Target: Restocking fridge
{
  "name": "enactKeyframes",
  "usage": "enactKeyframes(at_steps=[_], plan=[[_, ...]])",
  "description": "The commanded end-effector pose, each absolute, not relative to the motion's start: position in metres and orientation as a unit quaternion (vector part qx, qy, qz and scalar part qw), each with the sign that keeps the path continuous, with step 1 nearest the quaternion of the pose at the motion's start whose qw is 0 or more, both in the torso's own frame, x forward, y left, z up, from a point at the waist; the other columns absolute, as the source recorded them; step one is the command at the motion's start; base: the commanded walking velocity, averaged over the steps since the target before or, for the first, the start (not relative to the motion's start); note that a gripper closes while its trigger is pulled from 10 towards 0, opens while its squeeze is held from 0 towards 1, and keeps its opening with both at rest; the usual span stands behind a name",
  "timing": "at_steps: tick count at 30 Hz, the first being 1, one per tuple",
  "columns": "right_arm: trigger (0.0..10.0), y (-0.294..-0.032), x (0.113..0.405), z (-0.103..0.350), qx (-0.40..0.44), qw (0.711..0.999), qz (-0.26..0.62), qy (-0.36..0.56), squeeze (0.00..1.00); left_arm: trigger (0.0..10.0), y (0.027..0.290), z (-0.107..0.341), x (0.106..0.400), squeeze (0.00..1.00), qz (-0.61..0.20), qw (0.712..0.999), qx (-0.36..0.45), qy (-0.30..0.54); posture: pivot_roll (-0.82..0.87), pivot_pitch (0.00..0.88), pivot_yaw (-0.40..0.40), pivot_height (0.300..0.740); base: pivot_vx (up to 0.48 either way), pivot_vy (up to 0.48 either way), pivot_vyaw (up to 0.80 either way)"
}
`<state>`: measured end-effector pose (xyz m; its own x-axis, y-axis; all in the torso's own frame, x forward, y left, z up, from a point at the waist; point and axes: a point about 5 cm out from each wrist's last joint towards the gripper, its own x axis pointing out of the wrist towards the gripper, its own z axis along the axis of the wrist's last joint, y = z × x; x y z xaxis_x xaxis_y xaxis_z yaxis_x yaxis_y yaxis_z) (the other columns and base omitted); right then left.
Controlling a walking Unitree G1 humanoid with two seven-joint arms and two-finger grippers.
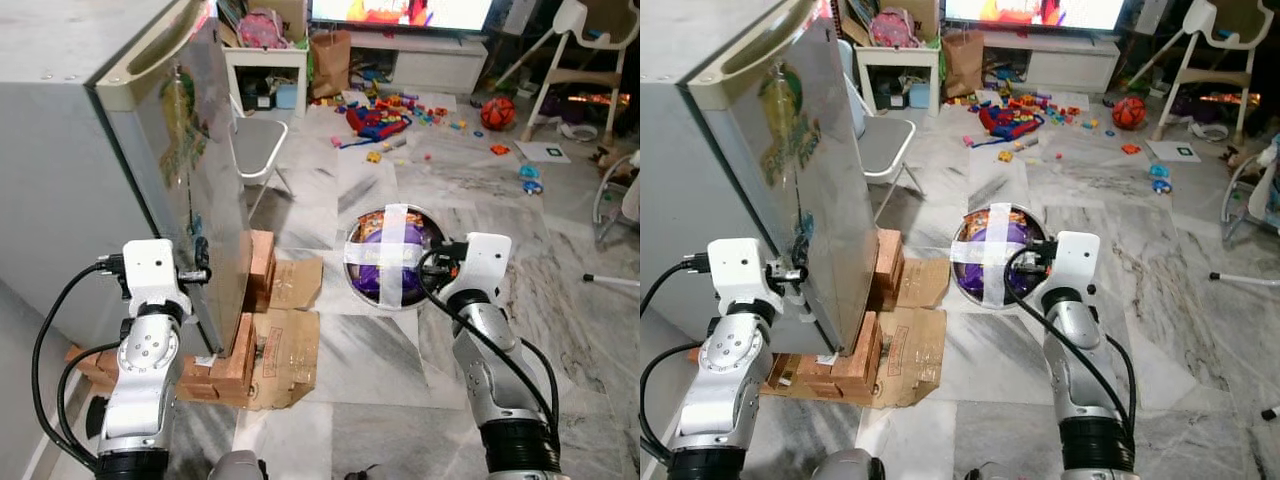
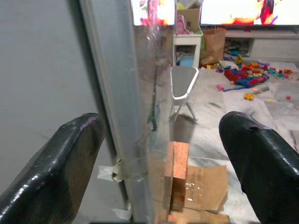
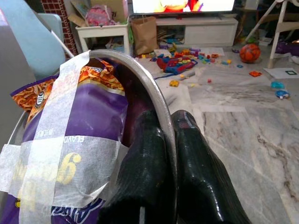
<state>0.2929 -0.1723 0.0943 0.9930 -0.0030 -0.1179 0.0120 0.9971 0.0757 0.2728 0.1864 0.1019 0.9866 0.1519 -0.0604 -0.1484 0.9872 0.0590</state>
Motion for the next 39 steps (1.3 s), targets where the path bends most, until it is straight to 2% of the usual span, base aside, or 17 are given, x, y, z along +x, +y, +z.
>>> enactKeyframes(at_steps=[1,6,19,22,27,39], plan=[[10.0,-0.17,0.294,0.104,0.034,0.999,0.008,0.039,0.0,10.0,0.186,0.099,0.275,0.0,0.072,0.996,0.026,0.04,0.04,0.0,-0.037,0.74,0.0,0.0,0.63],[10.0,-0.171,0.292,0.105,0.033,0.999,0.01,0.041,0.0,10.0,0.186,0.101,0.279,0.0,0.07,0.997,0.023,0.038,0.03,0.0,-0.036,0.74,0.0,0.0,0.64],[10.0,-0.173,0.288,0.105,0.031,0.998,0.006,0.051,0.0,10.0,0.178,0.102,0.291,0.0,0.038,0.999,0.008,0.031,0.01,0.0,-0.037,0.74,0.0,0.0,0.0],[10.0,-0.175,0.286,0.105,0.029,0.998,0.006,0.053,0.0,10.0,0.179,0.103,0.294,0.0,0.043,0.999,0.008,0.028,0.0,0.0,-0.034,0.74,0.366,0.0,0.0],[10.0,-0.178,0.283,0.106,0.026,0.998,0.002,0.056,0.0,10.0,0.179,0.104,0.298,0.0,0.047,0.999,0.009,0.026,-0.01,0.0,-0.033,0.74,0.308,0.347,0.0],[10.0,-0.177,0.283,0.106,0.024,0.998,0.003,0.062,0.0,10.0,0.178,0.104,0.302,0.0,0.049,0.999,0.006,0.024,-0.01,0.0,-0.032,0.74,0.0,0.18,0.0]])
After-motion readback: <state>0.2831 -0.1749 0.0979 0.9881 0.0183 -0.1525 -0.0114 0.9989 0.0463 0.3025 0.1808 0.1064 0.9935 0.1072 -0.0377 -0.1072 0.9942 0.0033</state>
